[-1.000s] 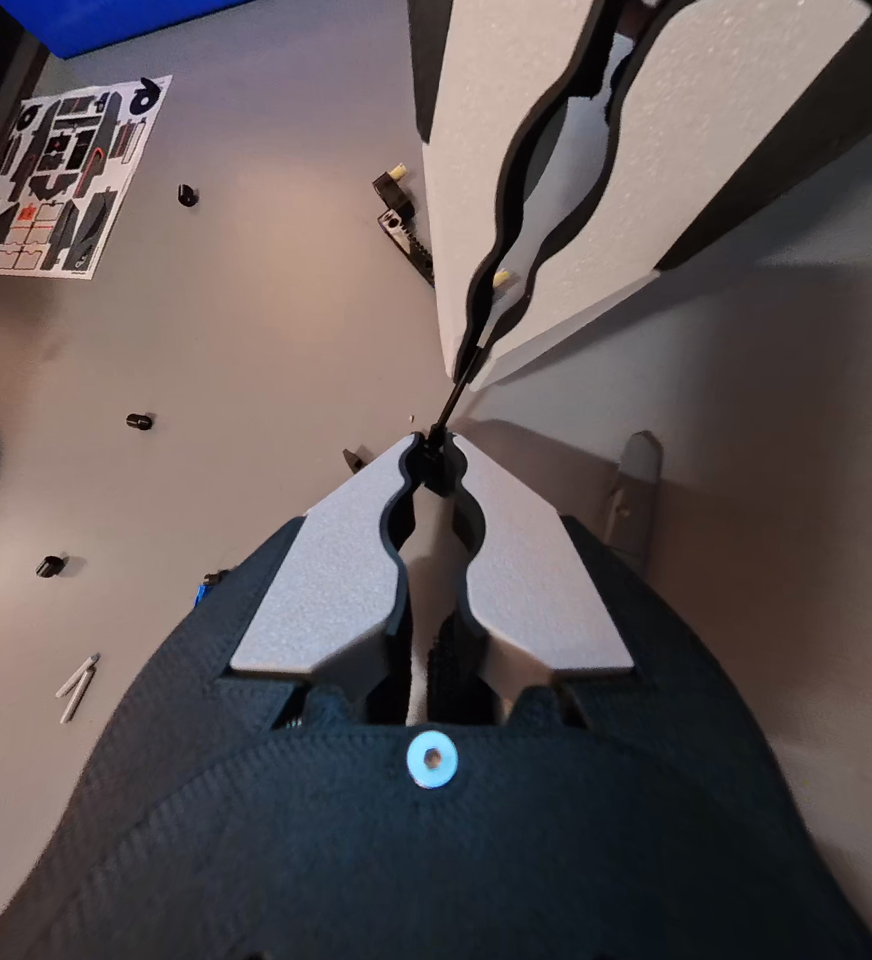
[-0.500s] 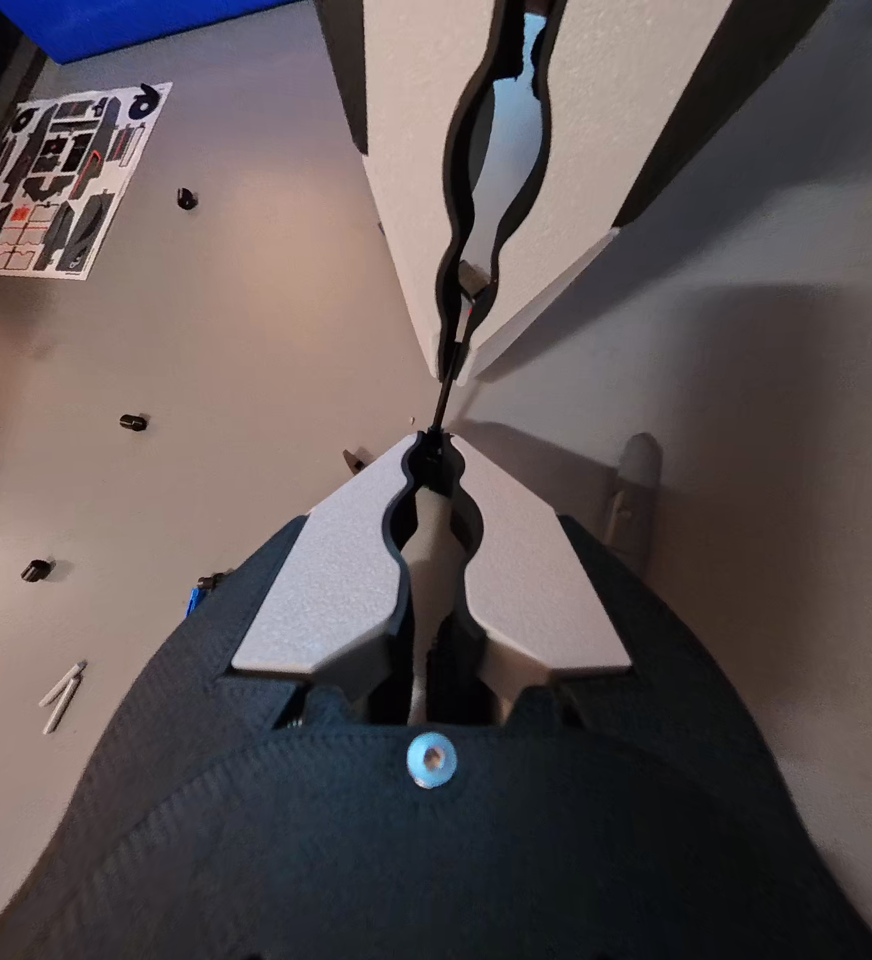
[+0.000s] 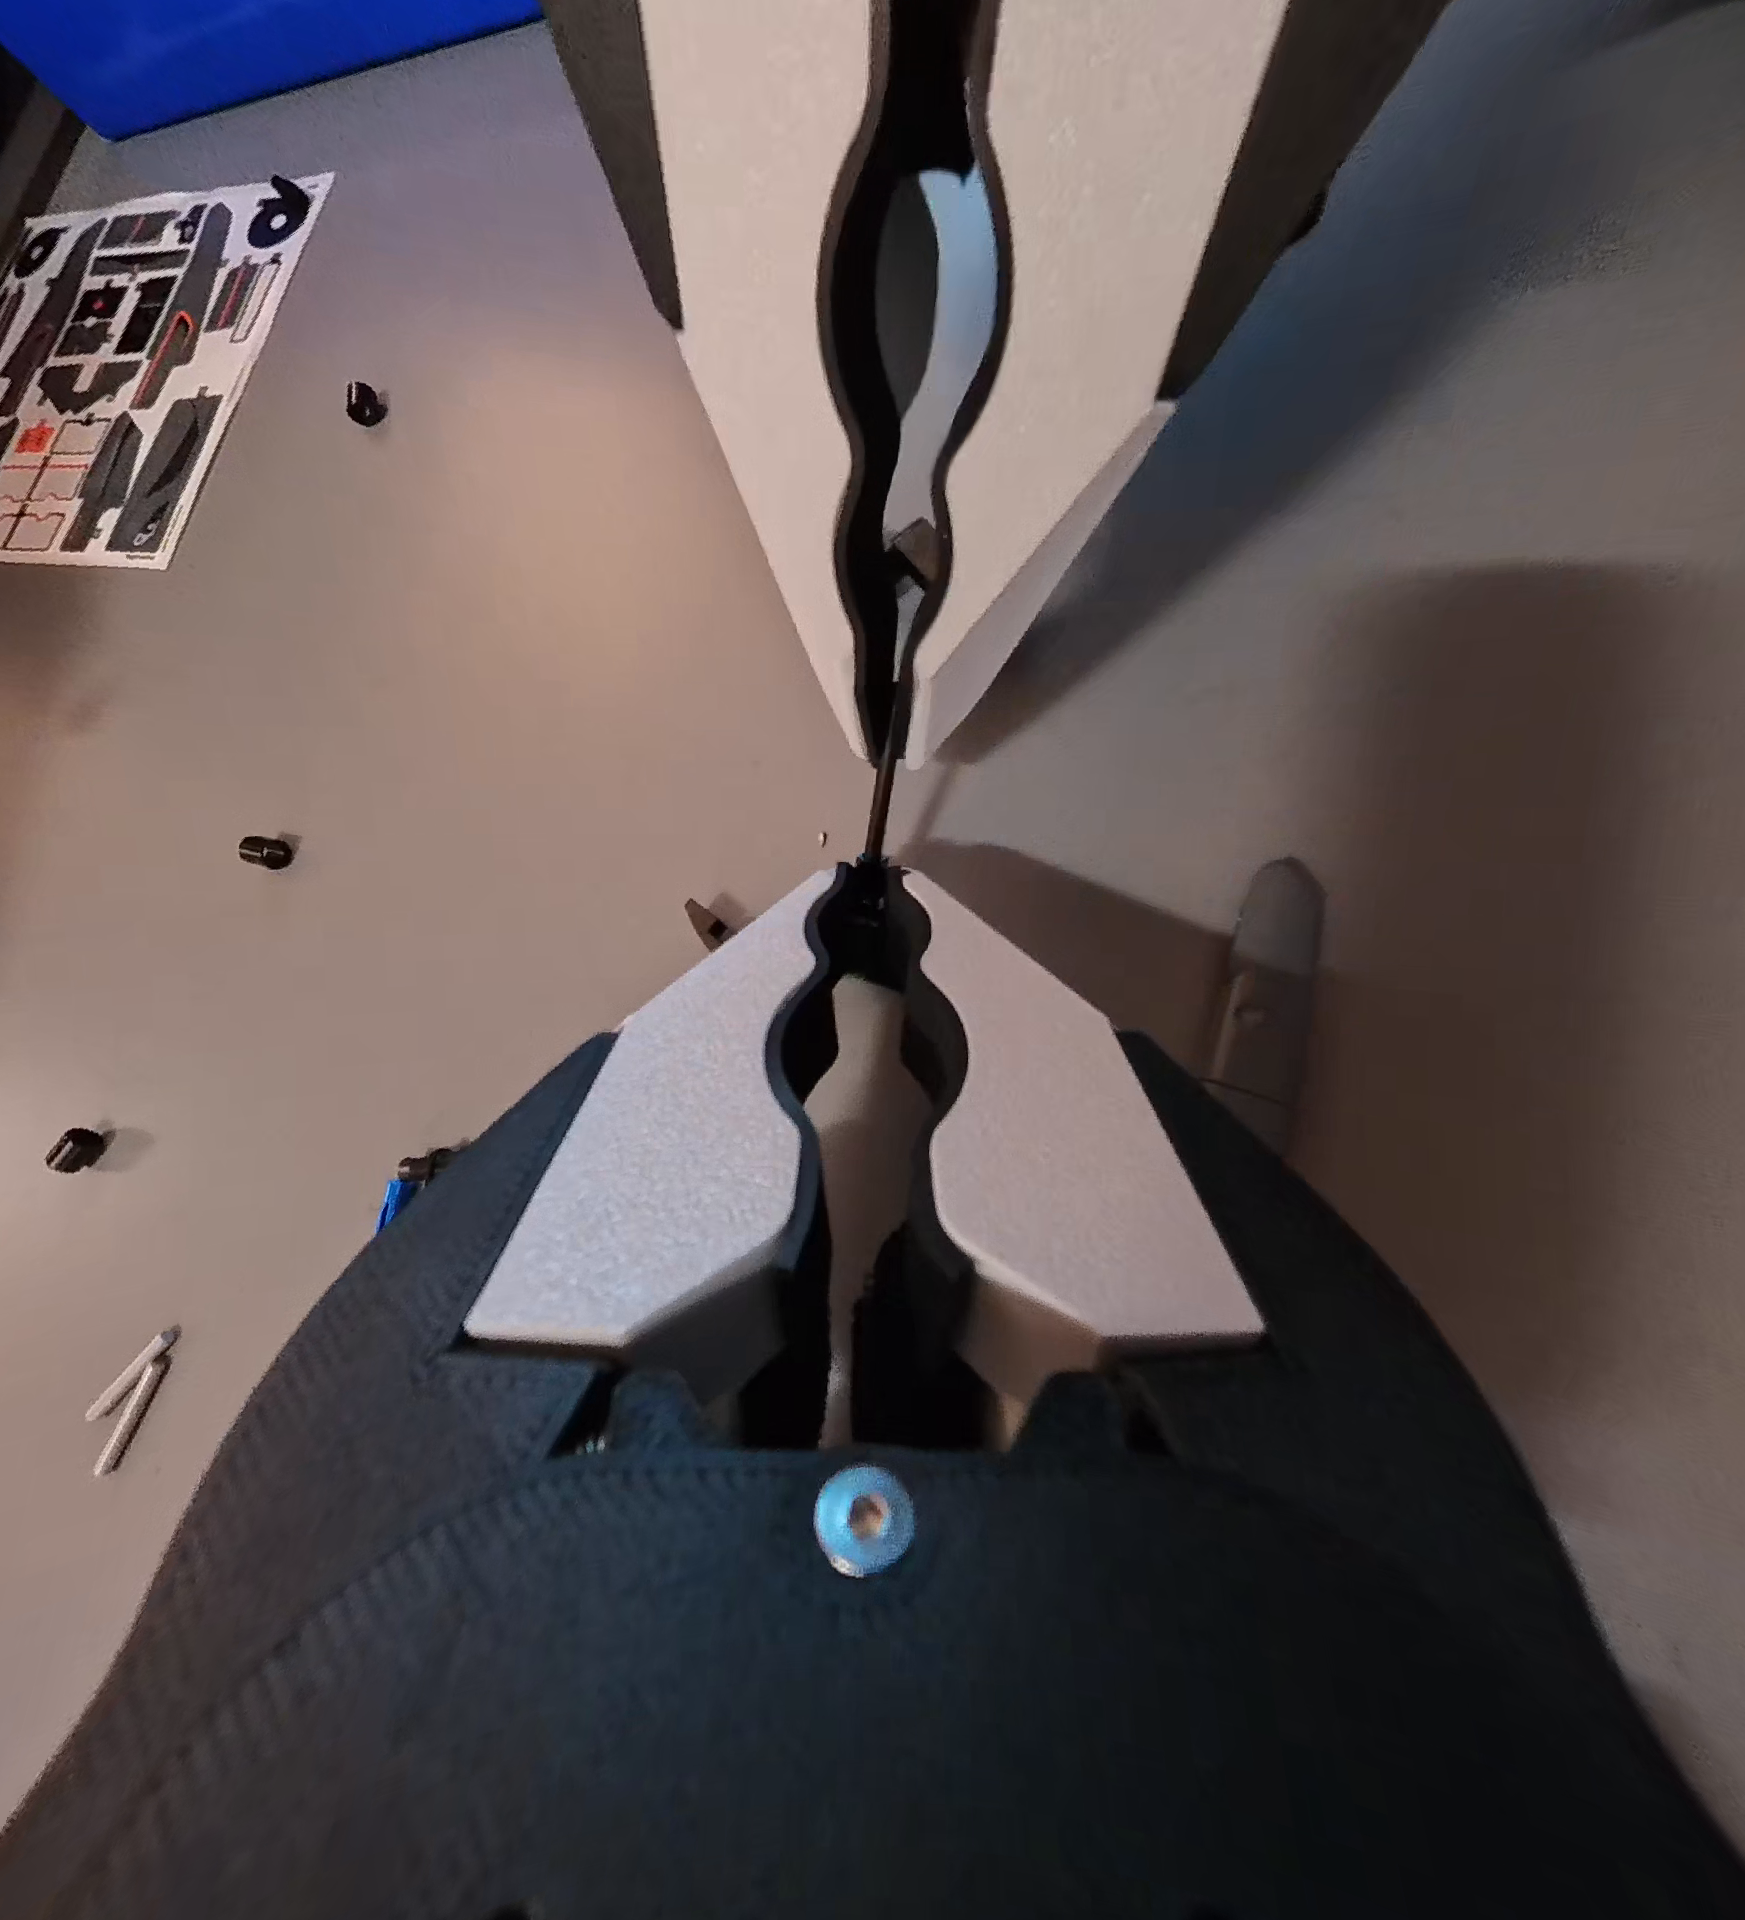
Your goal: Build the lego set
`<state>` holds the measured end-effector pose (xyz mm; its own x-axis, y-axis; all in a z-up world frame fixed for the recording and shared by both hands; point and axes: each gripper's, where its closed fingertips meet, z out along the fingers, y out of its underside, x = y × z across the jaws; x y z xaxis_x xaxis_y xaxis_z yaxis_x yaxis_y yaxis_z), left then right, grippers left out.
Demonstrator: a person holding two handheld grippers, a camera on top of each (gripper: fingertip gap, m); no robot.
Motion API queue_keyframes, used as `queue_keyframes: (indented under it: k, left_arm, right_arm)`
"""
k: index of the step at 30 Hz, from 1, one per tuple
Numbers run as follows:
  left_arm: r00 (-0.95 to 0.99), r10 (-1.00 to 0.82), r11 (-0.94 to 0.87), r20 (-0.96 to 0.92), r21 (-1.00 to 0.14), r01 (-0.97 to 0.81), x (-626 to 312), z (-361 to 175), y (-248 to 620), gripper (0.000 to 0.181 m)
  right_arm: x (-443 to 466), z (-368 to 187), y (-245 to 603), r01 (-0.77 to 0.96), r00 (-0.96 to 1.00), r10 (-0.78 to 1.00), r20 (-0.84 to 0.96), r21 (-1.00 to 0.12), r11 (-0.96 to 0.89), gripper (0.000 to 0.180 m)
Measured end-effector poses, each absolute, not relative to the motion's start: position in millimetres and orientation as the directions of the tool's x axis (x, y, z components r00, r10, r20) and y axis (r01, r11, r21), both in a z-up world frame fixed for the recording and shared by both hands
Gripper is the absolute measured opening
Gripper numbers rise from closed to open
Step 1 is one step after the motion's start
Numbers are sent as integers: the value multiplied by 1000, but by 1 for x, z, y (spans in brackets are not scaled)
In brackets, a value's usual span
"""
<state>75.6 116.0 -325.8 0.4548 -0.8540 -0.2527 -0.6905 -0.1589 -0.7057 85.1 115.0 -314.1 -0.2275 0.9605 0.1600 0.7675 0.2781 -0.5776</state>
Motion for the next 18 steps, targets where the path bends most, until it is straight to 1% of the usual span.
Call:
queue_keyframes:
  k: [5,8,16,18]
  left_arm:
    - [451,-850,-148,-273,-698,-701,76,-326,116,3]
    - [449,-848,-143,-282,-694,-706,76,-326,116,3]
    - [455,-845,-149,-281,-694,-705,73,-326,117,3]
    - [456,-848,-154,-269,-698,-699,73,-326,117,3]
  right_arm:
    - [84,-315,114,815,-258,936,240,-466,345,0]
    - [84,-315,115,826,-262,931,253,-440,352,0]
    - [80,-316,115,831,-252,937,243,-442,338,0]
    - [80,-316,115,828,-241,946,218,-463,317,0]
